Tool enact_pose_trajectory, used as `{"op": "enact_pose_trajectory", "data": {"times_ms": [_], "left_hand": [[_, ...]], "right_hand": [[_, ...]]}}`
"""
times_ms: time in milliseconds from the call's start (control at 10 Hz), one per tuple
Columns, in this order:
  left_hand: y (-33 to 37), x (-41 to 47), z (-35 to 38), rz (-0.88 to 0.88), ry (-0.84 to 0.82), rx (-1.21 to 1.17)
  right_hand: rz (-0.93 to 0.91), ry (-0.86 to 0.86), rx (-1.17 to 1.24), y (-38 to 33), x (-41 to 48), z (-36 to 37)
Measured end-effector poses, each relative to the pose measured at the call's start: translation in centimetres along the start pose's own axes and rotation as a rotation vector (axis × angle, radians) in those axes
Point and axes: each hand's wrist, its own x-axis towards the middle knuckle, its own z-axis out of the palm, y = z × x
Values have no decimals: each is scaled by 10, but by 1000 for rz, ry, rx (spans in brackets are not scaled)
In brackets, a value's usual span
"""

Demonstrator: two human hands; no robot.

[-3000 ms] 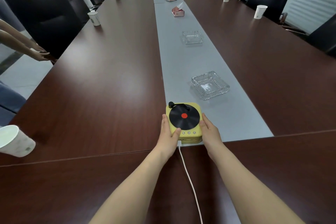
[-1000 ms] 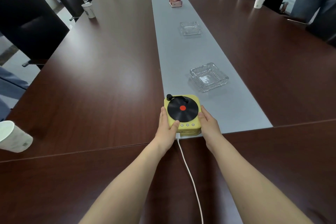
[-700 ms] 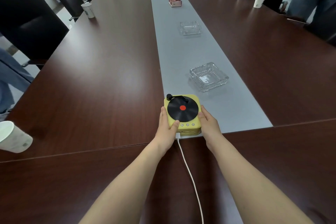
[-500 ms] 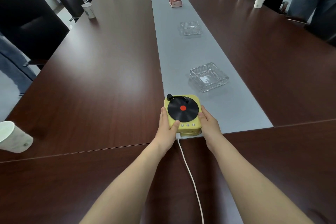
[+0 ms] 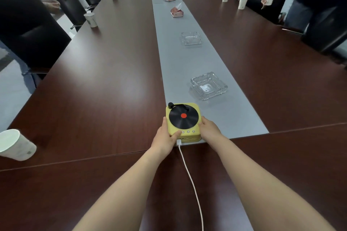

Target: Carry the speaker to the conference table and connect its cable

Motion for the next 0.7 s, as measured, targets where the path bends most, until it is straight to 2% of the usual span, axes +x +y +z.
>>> {"op": "enact_pose_trajectory", "data": {"times_ms": [300, 500, 700], "left_hand": [[14, -30, -24, -120, -58, 144], [25, -55, -39, -88, -6, 200], [33, -83, -47, -70, 75, 161]], "right_hand": [[76, -90, -101, -9, -38, -16], [136, -66, -139, -20, -59, -27], [122, -43, -123, -26, -85, -32]]}}
